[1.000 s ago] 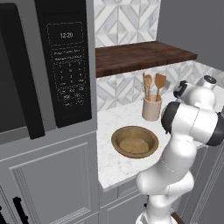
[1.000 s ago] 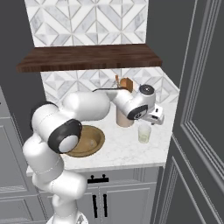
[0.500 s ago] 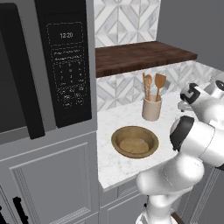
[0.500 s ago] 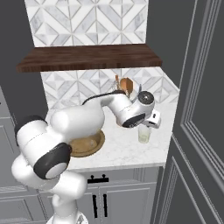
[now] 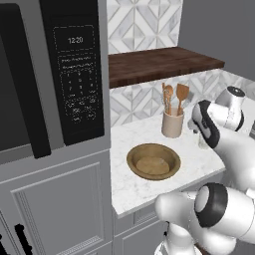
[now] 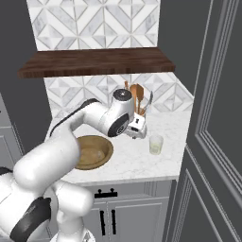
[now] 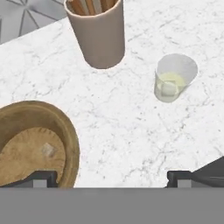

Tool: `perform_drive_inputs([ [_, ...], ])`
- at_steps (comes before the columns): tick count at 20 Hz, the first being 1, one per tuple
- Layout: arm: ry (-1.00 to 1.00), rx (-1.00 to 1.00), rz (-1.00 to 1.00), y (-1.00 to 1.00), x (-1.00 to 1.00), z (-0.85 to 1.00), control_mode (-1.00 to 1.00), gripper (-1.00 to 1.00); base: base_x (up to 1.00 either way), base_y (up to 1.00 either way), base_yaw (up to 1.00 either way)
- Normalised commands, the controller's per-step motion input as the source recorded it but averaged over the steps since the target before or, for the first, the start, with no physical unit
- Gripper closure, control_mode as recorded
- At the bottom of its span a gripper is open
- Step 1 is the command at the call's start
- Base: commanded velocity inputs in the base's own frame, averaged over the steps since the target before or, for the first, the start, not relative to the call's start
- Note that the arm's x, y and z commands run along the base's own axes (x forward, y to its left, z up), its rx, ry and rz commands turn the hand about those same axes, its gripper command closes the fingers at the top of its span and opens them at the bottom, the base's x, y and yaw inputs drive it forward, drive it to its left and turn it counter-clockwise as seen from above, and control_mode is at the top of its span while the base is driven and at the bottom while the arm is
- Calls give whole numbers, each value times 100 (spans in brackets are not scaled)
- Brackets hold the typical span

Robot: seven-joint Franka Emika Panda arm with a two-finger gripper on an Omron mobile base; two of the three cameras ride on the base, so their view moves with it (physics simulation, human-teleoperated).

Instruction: Grab a lemon wedge from the fridge and one ice cube from the ice bowl, and put them in the glass of lemonade.

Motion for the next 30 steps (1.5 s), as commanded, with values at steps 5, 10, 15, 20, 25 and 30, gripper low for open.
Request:
perform_drive_inputs([
  [5, 17, 0, 0, 98, -68, 3, -100, -100, 0, 0, 0],
  [10, 0, 0, 4, 67, -87, 1, -100, -100, 0, 0, 0],
  [15, -8, 0, 5, 51, -65, 14, -100, -100, 0, 0, 0],
  [20, -14, 0, 0, 7, -38, 8, -100, -100, 0, 0, 0],
  [25, 0, 0, 0, 0, 0, 0, -100, -100, 0, 0, 0],
  [30, 0, 0, 0, 0, 0, 0, 100, -100, -33, -2, -3],
])
